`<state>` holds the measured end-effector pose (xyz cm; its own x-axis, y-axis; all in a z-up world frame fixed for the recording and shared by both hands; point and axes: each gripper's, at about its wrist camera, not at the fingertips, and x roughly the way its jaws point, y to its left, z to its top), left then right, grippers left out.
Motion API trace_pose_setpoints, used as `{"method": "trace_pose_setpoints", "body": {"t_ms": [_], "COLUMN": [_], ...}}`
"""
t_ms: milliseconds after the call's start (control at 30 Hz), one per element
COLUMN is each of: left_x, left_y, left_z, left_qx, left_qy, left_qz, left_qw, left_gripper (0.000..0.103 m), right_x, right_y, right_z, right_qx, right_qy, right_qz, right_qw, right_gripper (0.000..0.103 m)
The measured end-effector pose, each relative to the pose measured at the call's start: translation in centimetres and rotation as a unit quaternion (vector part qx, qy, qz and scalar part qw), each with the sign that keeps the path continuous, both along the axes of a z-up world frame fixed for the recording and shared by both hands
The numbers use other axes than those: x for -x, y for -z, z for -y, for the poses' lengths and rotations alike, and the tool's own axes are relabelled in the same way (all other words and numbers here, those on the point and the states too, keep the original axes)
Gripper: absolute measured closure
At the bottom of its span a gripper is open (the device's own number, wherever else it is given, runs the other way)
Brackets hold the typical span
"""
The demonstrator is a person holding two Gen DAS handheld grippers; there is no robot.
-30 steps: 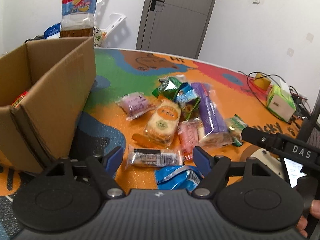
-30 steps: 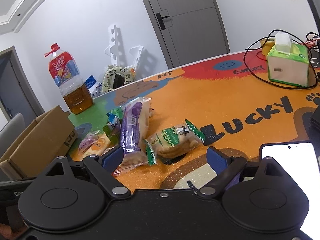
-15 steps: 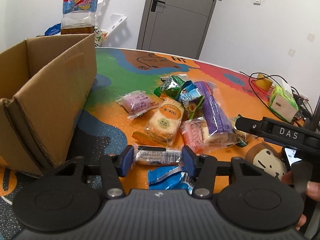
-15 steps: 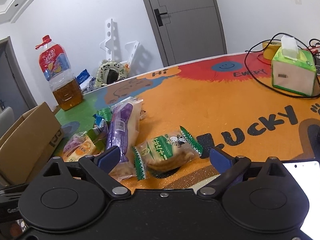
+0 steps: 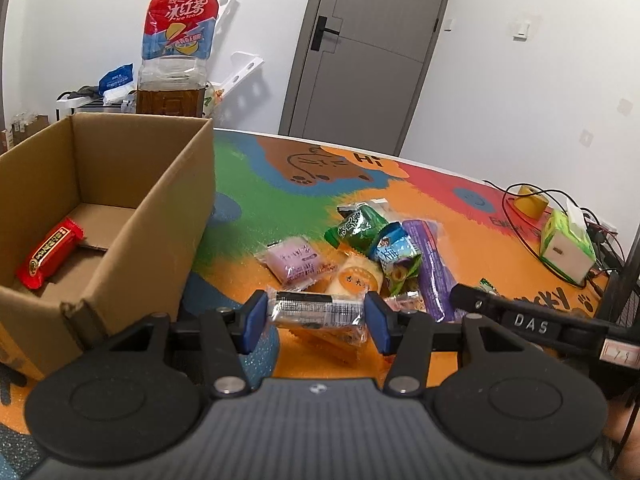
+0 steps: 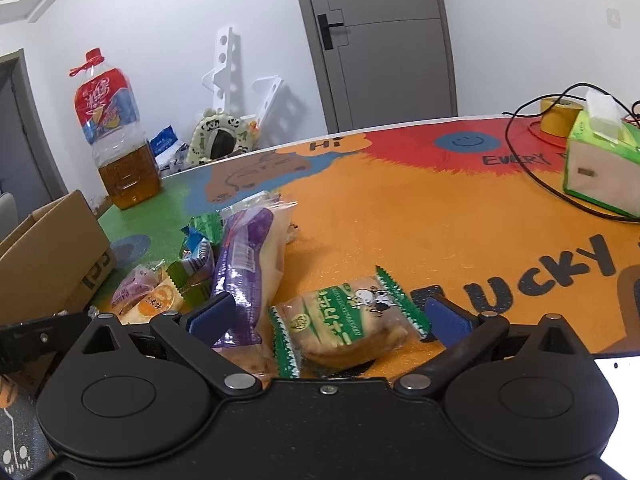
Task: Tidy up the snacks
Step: 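Grasp the clear-wrapped bar with the left gripper while the right gripper grasps a small green snack, then carry both snacks to the cardboard box and release them inside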
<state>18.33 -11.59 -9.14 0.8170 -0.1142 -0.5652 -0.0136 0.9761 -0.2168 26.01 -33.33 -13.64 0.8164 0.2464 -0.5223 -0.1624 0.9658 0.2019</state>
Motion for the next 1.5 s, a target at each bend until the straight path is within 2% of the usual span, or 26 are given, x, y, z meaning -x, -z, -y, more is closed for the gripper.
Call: {"method": "trace_pose_setpoints", "body": {"t_ms": [100,200,333,500,533,567,633,900,1200,1300,1333,1500], "left_x": [0.1,0.5,0.8,1.4,1.5,1.6,1.9,2.4,2.5,2.8,2.9,3.4], "left_y": [-0.3,-0.7,-1.0,-1.5,-1.5,-1.6,-1.9,-2.7,-3.3,-3.9,-4.1,-5.3], "left_z": [0.2,0.3,0.8,1.2,1.3,1.3,1.3,0.5,-0.8,-1.1,-1.2,-1.6], "left_qx": [0.0,0.006,0.006,0.006,0.007,0.008,0.008,0.012,0.02,0.019,0.019,0.016], "left_qy": [0.0,-0.004,0.002,0.009,0.009,0.009,0.011,0.002,-0.01,-0.014,-0.016,-0.022], "left_qz": [0.001,0.007,0.007,0.011,0.011,0.011,0.014,0.025,0.031,0.04,0.043,0.057], "left_qw": [1.0,1.0,1.0,0.9999,0.9999,0.9999,0.9998,0.9996,0.9993,0.9989,0.9988,0.998], "left_gripper": [0.051,0.051,0.051,0.051,0.051,0.051,0.051,0.051,0.051,0.051,0.051,0.051], "right_x": [0.3,0.9,1.5,2.5,2.7,2.8,3.0,3.7,4.6,4.9,4.9,5.4], "right_y": [-0.1,-0.3,-0.7,-0.4,-0.4,-0.5,-0.6,-1.4,-4.0,-4.6,-4.8,-6.2], "right_z": [0.2,0.0,0.9,2.1,2.5,2.9,3.8,3.9,3.2,2.8,2.7,2.1], "right_qx": [-0.016,-0.003,-0.02,-0.044,-0.051,-0.06,-0.086,-0.1,-0.108,-0.109,-0.111,-0.115], "right_qy": [0.0,-0.006,-0.004,-0.003,0.003,0.006,0.003,-0.004,-0.014,-0.02,-0.021,-0.034], "right_qz": [-0.013,-0.009,-0.012,-0.017,-0.018,-0.019,-0.023,-0.011,0.027,0.038,0.041,0.061], "right_qw": [1.0,1.0,1.0,0.999,0.999,0.998,0.996,0.995,0.994,0.993,0.993,0.991], "right_gripper": [0.015,0.027,0.053,0.062,0.079,0.083,0.088,0.092,0.095,0.098,0.102,0.102]}}
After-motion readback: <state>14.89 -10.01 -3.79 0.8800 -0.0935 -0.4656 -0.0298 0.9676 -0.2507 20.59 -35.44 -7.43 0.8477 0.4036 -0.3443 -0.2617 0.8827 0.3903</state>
